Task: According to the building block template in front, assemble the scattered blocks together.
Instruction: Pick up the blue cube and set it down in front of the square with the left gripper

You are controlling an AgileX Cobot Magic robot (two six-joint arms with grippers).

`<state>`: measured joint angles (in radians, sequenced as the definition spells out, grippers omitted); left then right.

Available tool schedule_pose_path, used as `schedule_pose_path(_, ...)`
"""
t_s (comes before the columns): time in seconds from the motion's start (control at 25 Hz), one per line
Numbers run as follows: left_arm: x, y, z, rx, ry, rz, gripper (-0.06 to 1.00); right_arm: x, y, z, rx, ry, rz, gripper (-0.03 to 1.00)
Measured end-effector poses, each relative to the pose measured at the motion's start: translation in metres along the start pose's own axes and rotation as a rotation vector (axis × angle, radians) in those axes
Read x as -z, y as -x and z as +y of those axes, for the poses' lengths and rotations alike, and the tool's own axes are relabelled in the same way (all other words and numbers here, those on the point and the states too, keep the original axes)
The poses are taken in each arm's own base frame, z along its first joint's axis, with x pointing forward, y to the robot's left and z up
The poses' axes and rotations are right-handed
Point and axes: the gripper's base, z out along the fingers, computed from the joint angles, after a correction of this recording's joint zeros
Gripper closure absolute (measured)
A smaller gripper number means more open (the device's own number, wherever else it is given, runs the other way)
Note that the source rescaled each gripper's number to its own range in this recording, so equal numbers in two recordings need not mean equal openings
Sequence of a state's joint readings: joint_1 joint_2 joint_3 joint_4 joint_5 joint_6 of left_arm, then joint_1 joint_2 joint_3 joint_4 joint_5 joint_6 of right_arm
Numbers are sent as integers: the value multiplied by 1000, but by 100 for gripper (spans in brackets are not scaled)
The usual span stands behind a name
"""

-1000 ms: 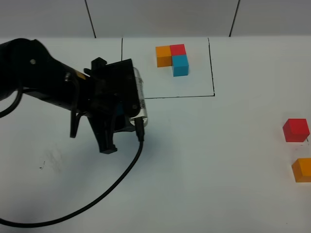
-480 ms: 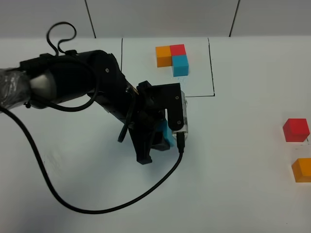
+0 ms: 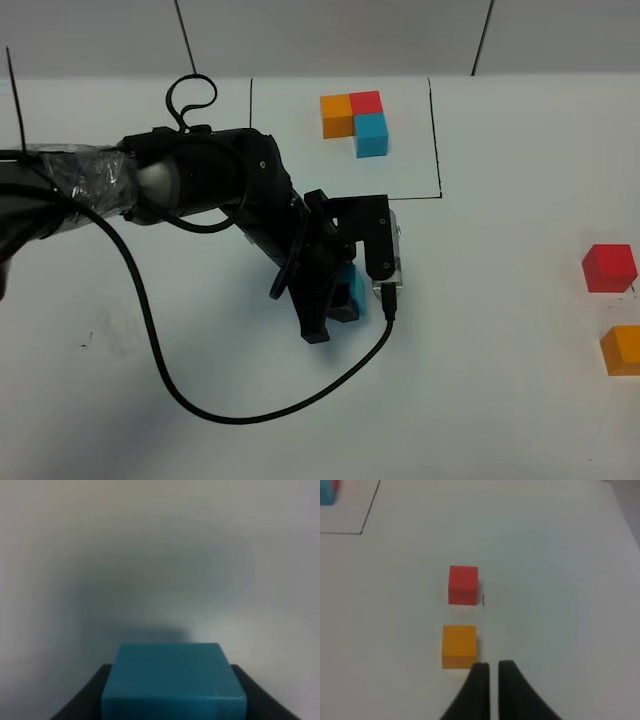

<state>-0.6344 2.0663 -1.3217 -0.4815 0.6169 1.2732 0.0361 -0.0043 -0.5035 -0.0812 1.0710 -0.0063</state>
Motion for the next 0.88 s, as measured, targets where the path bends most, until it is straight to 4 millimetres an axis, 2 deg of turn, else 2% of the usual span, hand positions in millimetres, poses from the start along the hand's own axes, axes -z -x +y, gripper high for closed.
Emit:
schedule_pose_path(0.44, -9, 3, 2, -19, -31, 36, 41, 0, 0, 0, 0, 0, 0, 97)
schedule_pose_path(0.88, -35, 2, 1, 5, -38, 38, 41, 0, 0, 0, 0, 0, 0, 97)
